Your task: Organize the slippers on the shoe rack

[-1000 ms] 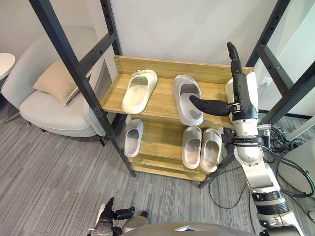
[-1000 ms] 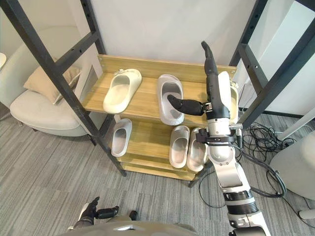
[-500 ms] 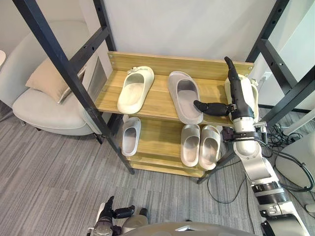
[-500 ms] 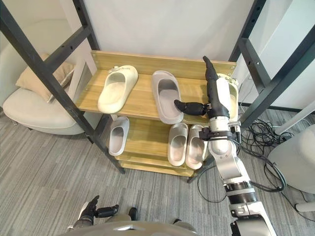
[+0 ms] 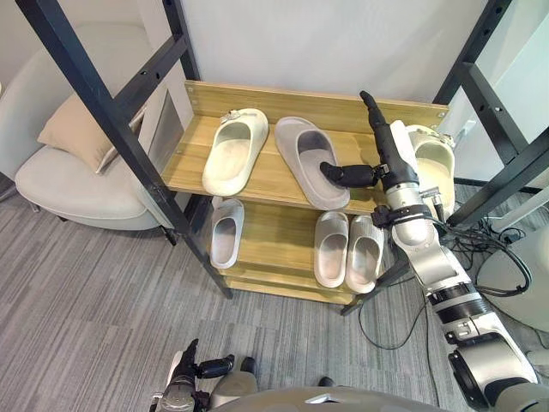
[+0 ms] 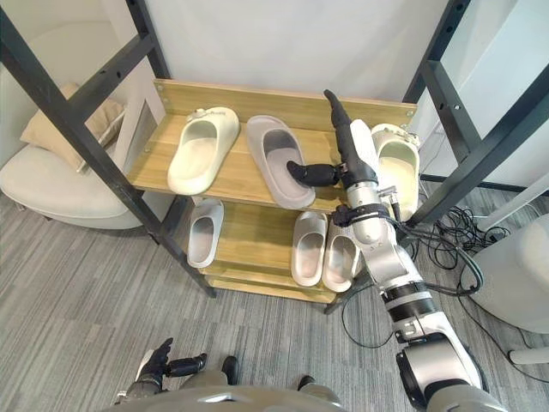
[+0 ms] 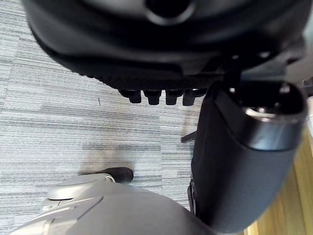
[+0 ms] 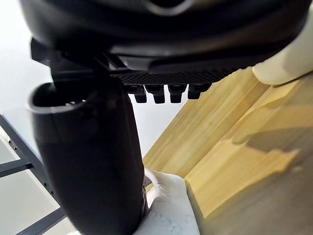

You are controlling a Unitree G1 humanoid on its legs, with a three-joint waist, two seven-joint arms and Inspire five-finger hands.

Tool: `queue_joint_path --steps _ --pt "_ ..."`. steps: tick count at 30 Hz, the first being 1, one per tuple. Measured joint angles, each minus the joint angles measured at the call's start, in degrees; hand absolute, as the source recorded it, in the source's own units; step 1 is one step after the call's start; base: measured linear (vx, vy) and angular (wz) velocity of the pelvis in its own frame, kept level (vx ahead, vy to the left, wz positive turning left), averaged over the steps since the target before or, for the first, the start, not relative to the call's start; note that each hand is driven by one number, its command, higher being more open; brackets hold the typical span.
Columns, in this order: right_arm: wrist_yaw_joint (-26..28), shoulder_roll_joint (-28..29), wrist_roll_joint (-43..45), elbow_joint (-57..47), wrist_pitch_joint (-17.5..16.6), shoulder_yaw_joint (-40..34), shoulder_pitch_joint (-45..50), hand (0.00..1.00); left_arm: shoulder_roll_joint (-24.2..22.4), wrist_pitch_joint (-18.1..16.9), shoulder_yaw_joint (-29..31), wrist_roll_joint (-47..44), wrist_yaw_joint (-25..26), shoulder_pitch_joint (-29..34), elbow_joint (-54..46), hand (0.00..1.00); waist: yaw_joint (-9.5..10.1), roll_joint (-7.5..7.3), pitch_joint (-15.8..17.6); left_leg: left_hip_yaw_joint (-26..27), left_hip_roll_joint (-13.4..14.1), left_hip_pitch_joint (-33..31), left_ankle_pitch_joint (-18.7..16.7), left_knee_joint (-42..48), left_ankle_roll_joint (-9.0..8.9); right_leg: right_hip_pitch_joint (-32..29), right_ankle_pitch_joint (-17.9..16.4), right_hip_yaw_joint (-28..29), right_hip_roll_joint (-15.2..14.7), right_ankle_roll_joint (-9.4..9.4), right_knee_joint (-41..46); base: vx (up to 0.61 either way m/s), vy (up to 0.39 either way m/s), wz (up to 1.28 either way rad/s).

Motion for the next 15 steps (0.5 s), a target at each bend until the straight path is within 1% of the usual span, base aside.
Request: queue_joint_path --steps 5,6,9,15 --pt "1.5 -1.8 1.2 1.9 -0.3 2.6 -3.4 1.00 0.2 -0.1 0.0 0.0 -0.1 0.0 -0.2 1.00 0.28 -0.30 0.2 0.0 0.1 0.0 0.0 -0.2 0.00 0.0 0.1 0.0 0.1 -0.11 -0.3 0.00 0.000 0.00" --pt "1.7 -2.0 1.5 2.4 -0.3 3.1 -4.2 0.00 0.3 -0.1 0.0 0.0 -0.1 0.0 -0.3 1.00 0.31 -0.44 0.3 0.0 0.1 0.0 0.0 -0.2 0.00 0.0 0.1 0.0 0.1 -0.14 -0.3 0.00 0.000 0.00" --pt "2.5 -2.7 3.1 3.2 -0.3 4.3 -5.5 0.00 0.4 -0.1 0.0 -0.1 -0.2 0.0 -0.5 1.00 0.47 -0.76 0.5 0.0 0.2 0.0 0.0 -0.3 0.00 0.0 0.2 0.0 0.2 -0.18 -0.4 0.00 0.000 0.00" --pt "3.6 -4.2 3.4 7.1 -0.5 7.8 -10.6 0.00 0.7 -0.4 0.0 -1.3 -0.7 -0.1 -0.5 1.00 0.93 -1.24 0.8 0.1 0.2 0.0 0.0 -0.4 -0.02 0.0 0.4 0.1 0.3 -0.35 -0.6 0.00 0.000 0.00"
